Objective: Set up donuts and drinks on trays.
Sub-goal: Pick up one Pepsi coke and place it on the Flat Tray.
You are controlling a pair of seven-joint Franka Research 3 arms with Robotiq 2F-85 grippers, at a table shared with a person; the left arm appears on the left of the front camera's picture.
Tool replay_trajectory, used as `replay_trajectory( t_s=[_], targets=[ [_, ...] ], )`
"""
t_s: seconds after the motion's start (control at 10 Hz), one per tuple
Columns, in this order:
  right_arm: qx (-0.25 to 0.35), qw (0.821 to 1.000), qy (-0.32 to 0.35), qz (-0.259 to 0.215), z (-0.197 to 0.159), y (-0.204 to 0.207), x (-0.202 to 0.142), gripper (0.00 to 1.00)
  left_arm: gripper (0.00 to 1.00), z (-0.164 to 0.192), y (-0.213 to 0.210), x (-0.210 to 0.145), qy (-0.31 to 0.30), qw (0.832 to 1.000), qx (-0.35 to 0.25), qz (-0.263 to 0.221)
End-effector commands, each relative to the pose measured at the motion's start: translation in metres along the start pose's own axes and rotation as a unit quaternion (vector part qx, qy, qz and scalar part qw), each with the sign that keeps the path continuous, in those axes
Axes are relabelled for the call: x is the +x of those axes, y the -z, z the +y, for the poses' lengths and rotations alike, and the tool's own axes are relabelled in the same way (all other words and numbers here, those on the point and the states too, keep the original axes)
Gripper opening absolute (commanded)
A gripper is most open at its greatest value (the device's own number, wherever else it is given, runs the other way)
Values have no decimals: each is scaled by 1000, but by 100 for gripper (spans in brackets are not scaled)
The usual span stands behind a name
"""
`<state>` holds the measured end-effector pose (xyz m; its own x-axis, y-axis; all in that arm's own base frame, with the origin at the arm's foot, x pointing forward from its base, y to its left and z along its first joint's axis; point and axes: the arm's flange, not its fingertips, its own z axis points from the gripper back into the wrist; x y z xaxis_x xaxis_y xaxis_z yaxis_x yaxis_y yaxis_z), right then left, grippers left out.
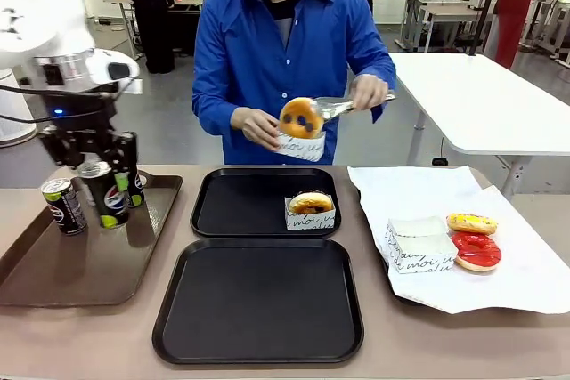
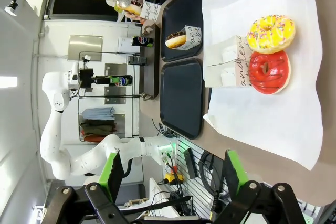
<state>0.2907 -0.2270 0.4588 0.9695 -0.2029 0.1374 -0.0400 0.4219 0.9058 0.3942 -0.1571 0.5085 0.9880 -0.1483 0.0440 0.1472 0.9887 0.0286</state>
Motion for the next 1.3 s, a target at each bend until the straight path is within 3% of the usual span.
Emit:
replay_trajectory(
  t_s=[0.0, 0.6, 0.7, 0.8, 0.9, 1.0, 1.2],
  targets=[
    [8, 1000, -6, -1, 0, -1, 0, 100, 59, -32, -3, 39, 41, 999, 5, 0],
    [8, 1000, -6, -1, 0, -1, 0, 100, 59, -107, 50, 107, 131, 991, -24, 8],
    [8, 1000, -6, -1, 0, -1, 0, 100, 59, -95, 28, 77, 102, 992, -11, 70],
    [8, 1000, -6, -1, 0, -1, 0, 100, 59, -65, -20, -1, 144, 986, 24, 79],
    [8, 1000, -6, -1, 0, -1, 0, 100, 59, -29, -57, -65, 167, 985, 41, 34],
    [8, 1000, -6, -1, 0, -1, 0, 100, 59, -5, -77, -108, 143, 988, 48, -14],
    [8, 1000, -6, -1, 0, -1, 0, 100, 59, 2, -65, -119, 112, 992, 48, -6]
  ],
)
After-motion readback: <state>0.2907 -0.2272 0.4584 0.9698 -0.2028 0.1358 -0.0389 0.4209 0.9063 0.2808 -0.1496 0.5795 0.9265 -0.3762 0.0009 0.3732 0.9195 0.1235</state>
